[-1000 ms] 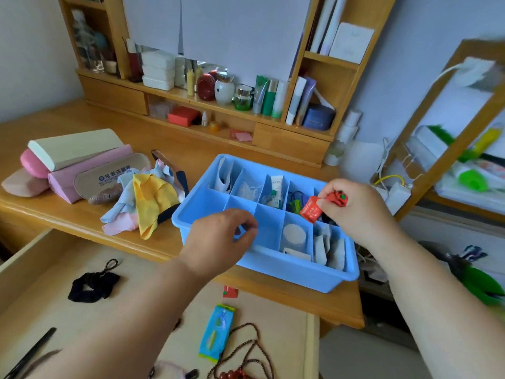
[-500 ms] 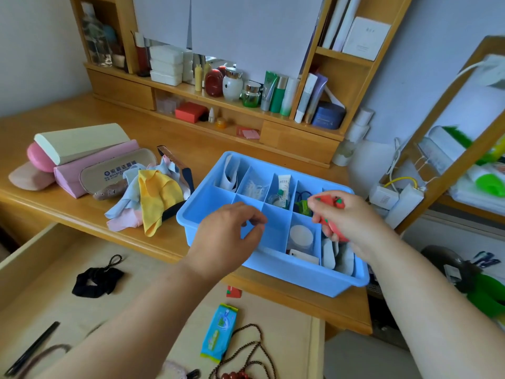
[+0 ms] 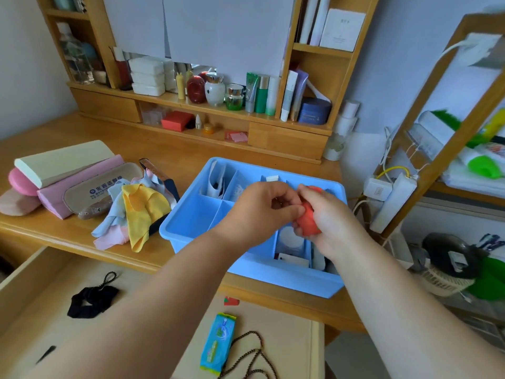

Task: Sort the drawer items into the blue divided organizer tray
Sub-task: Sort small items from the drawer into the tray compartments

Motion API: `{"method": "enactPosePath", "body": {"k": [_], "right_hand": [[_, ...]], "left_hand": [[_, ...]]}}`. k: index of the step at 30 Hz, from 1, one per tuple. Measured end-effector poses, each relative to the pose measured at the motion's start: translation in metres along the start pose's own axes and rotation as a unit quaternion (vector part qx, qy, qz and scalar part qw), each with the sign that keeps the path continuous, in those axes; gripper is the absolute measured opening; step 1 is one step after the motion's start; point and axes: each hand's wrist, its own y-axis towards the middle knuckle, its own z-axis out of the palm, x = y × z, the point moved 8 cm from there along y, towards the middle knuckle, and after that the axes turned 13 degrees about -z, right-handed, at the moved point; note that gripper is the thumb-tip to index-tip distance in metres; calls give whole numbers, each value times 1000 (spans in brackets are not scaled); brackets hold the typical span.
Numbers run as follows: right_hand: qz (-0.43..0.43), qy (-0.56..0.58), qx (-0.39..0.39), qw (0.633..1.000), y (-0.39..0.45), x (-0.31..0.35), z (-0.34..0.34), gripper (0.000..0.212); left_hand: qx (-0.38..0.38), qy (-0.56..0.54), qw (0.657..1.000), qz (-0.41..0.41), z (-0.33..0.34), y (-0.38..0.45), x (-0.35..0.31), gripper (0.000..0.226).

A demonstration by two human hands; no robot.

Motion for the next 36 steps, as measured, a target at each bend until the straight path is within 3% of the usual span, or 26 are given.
{"method": "enactPosePath", "body": {"k": [3, 6, 8, 11, 16, 18, 20, 22, 24, 28, 30, 33, 36], "right_hand": [[-41, -30, -27, 998, 8, 7, -17, 21], [-109, -90, -49, 989, 9, 10, -31, 27], [-123, -103, -50, 986, 6, 6, -34, 28], [-80, -72, -23, 994, 1, -5, -31, 19], [-4, 33, 33, 999, -9, -7, -25, 4], [26, 66, 46, 996, -12, -7, -23, 15], [32, 47, 57, 997, -13, -6, -21, 21], [13, -31, 85, 996, -13, -6, -20, 15], [-21, -148, 136, 979, -14, -5, -16, 8], [-73, -308, 182, 931, -12, 0, -15, 20], [-83, -300, 196, 930, -12, 2, -14, 24], [-92, -235, 221, 942, -13, 5, -11, 14], [-106, -208, 171, 957, -8, 5, -24, 10]], "left_hand": [[-40, -56, 997, -32, -18, 7, 10, 15], [-22, -52, 997, -56, -15, 11, 23, 21], [5, 60, 997, -50, -2, 12, 30, 22], [14, 237, 971, -13, 14, 11, 32, 16], [63, 388, 919, -5, 30, 11, 37, 10], [66, 435, 898, 9, 36, 11, 30, 16], [-3, 379, 925, 20, 25, 13, 15, 20], [-57, 232, 971, 29, 9, 10, -1, 21], [-21, 139, 990, 31, 10, 7, -8, 26], [53, 190, 978, 64, 28, 0, -14, 17], [43, 162, 984, 54, 24, 4, -13, 13], [-8, 108, 993, 43, 9, 12, -12, 21], [-58, -25, 998, -10, -15, 21, 1, 23]]}}
